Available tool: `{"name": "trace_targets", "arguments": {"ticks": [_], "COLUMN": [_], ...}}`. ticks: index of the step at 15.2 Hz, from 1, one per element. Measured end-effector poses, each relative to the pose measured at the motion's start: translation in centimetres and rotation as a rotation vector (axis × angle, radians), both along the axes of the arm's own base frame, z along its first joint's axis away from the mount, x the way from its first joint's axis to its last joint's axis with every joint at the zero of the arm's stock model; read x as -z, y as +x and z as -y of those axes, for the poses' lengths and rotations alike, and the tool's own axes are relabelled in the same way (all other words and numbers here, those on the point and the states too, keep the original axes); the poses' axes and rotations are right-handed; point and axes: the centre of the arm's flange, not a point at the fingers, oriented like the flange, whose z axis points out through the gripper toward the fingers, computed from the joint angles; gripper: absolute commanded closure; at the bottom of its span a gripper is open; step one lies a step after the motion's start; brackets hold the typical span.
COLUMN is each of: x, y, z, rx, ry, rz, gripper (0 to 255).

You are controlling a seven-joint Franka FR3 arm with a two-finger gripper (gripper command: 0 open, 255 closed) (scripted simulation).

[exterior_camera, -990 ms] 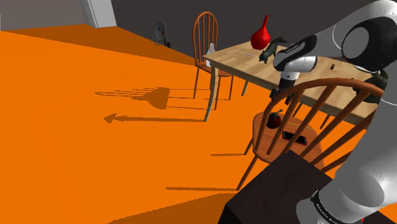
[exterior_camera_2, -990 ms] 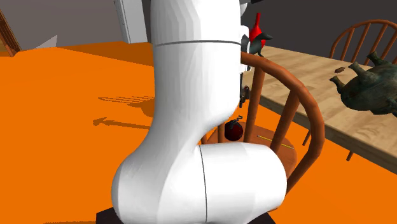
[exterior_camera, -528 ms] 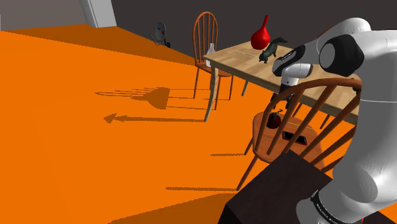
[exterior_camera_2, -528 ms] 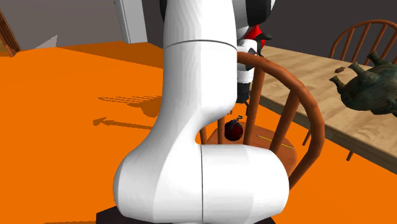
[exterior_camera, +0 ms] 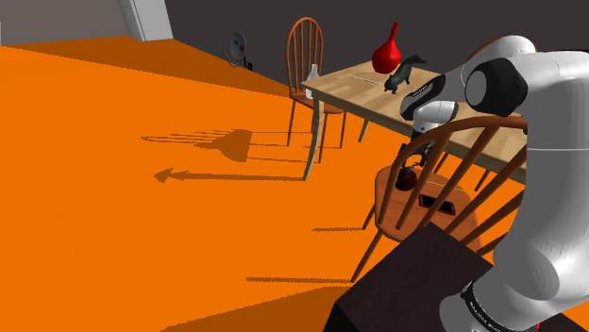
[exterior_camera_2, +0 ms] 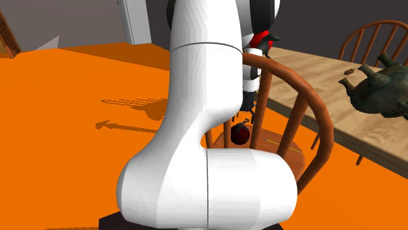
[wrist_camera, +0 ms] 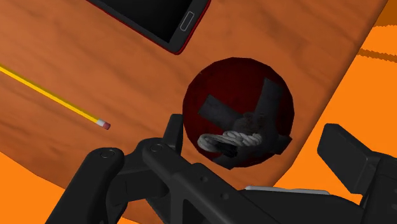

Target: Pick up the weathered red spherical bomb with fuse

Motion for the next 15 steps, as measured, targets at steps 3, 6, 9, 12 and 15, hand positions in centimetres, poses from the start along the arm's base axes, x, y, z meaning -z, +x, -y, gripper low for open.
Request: {"name": "trace_targets", "arguments": {"ticks": [3,6,9,12,15], "x": [0.2,0.2,0.2,0.2,-1.2], "y": [0.1,0.2,0.1,0.1,-0.3], "z": [0.2,0.2,0.2,0.2,0.4], "rx": [0.0,0.0,-0.003,-0.003,0.002], "ry": [-0.009,-0.01,-0.002,-0.008,-0.014], "rz": [0.01,0.009,0.006,0.006,0.003], "gripper": [255,255,255,255,255]}}
